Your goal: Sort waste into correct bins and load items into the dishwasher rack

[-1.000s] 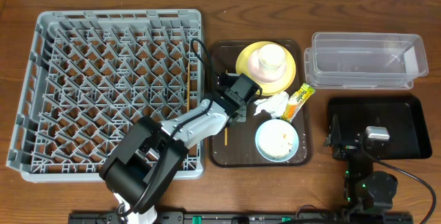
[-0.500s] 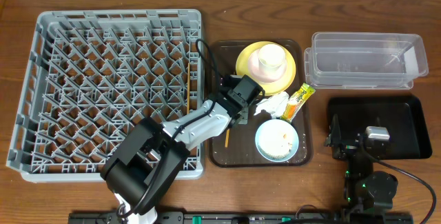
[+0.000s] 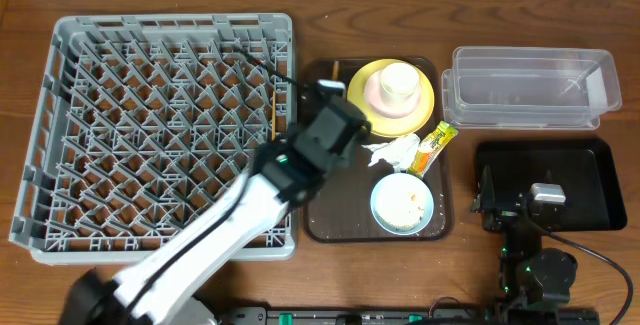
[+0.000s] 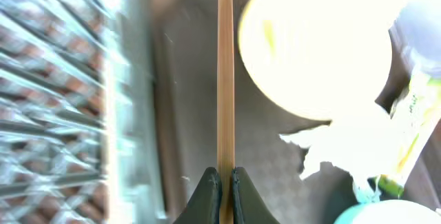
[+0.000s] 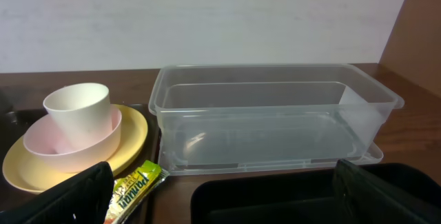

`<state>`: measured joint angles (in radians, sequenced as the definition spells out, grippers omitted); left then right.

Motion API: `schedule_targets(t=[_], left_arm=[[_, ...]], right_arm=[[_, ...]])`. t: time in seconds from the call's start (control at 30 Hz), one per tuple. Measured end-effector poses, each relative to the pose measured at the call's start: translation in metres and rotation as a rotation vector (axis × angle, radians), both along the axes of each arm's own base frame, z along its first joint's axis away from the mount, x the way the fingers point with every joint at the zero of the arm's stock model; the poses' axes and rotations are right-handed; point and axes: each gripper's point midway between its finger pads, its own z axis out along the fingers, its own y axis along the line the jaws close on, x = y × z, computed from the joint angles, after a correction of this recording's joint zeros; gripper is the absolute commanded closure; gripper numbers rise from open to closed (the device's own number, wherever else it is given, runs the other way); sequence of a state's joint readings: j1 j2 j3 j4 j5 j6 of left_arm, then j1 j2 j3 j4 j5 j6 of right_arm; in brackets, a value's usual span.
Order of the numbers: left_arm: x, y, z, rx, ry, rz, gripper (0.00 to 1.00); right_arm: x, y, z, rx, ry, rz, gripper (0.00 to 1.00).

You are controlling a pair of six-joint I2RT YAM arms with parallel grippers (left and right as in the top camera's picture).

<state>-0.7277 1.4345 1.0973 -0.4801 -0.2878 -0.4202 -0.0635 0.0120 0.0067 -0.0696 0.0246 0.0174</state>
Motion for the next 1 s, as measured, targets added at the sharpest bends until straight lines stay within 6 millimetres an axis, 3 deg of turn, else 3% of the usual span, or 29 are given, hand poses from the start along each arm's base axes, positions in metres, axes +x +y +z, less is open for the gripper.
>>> schedule_targets(t=[0.07,0.17,0.4,0.77,0.8,0.87,1.0], left_arm=[[0.000,0.018,0.017,0.022,-0.043,0.036,0.94],[0.003,0.044,0.025,0.070,-0.062,0.095,0.94],[0.017,0.090,0.003,0.167,0.002,0.220,0.94],[0.024,0.092,-0.046,0.232,0.127,0.220,0.94],[0.024,0.092,-0.049,0.236,0.133,0.219,0.92],[0.023,0.091,-0.052,0.244,0.141,0.212,0.76],[0.024,0.090,-0.052,0.239,0.139,0.208,0.66]], right_arm=[[0.000,0.000,0.000,0.000,0.000,0.000,0.01],[0.000,0.000,0.000,0.000,0.000,0.000,0.01],[0.000,0.000,0.000,0.000,0.000,0.000,0.01],[-0.001,-0.007,0.000,0.000,0.000,-0.028,0.01],[-0.001,-0.008,0.000,0.000,0.000,-0.032,0.01],[-0.001,-0.008,0.000,0.000,0.000,-0.032,0.01],[-0.001,-0.008,0.000,0.000,0.000,-0.032,0.01]])
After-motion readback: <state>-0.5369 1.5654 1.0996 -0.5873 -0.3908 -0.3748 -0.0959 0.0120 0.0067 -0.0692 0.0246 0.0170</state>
